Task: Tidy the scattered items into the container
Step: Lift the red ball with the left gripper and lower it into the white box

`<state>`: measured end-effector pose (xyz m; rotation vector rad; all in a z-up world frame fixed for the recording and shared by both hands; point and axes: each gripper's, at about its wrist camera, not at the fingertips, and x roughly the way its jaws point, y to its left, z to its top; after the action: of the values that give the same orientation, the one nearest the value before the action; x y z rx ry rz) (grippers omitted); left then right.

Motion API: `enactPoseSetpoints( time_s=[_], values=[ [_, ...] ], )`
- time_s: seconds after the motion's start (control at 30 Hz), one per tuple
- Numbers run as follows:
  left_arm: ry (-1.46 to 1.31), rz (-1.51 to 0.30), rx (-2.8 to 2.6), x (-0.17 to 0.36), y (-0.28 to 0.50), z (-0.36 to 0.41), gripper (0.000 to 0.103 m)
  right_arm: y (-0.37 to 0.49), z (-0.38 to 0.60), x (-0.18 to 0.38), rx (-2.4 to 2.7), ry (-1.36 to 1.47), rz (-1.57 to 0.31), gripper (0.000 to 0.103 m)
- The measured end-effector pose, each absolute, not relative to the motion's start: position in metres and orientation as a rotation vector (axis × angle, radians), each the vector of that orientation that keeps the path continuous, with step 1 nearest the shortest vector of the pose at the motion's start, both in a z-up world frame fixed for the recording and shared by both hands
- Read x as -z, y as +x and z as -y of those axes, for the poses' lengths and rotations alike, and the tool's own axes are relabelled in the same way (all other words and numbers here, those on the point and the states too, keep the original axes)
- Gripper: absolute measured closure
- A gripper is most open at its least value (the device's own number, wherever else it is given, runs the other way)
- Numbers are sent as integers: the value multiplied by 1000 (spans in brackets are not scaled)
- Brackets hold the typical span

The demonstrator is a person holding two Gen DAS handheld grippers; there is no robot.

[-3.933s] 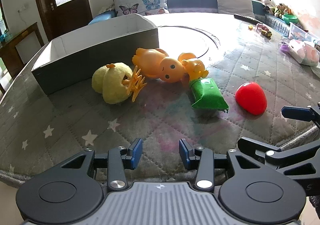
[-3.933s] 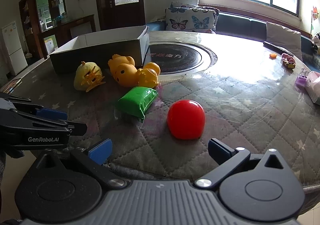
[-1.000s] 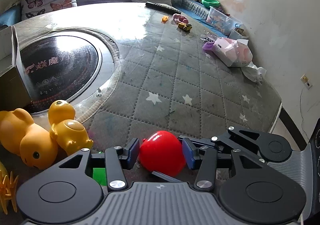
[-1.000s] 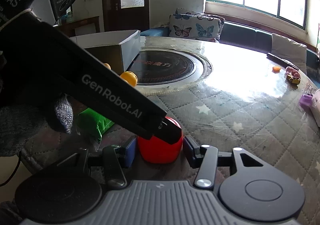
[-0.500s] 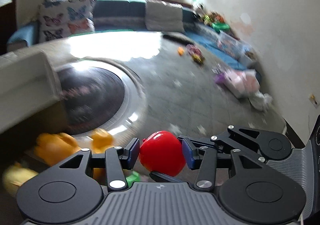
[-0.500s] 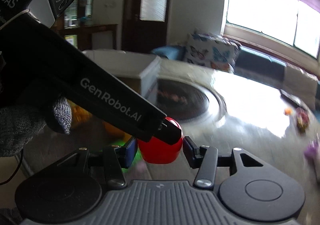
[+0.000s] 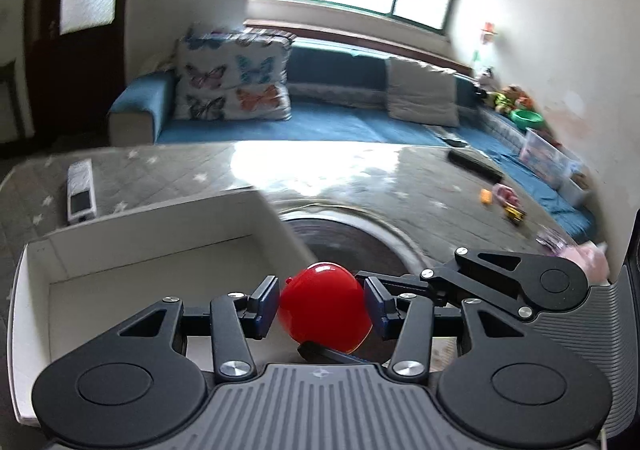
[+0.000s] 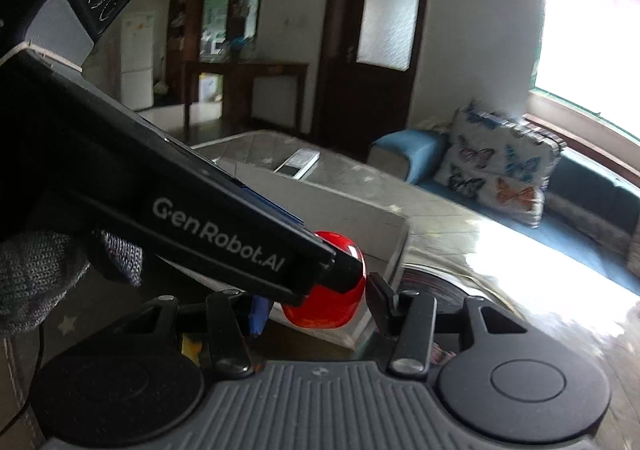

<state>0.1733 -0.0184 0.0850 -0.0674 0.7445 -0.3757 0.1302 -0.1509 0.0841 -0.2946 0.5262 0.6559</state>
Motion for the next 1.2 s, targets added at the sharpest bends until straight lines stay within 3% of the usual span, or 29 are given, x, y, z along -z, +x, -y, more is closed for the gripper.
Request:
enactPoseSetpoints(
  time_s=[0.53,0.63,1.2],
  values=[
    [-221,-933,352,-30,238,-30,53,181,105,-43,-717,-366,-729,52],
    [-232,-952,346,-23,240,-34,59,184,106,-44,-708,-365,-724,52],
    [-196,-906,334,-41,215,-23,59,149,132,-69,-668,-309,-610,47]
  ],
)
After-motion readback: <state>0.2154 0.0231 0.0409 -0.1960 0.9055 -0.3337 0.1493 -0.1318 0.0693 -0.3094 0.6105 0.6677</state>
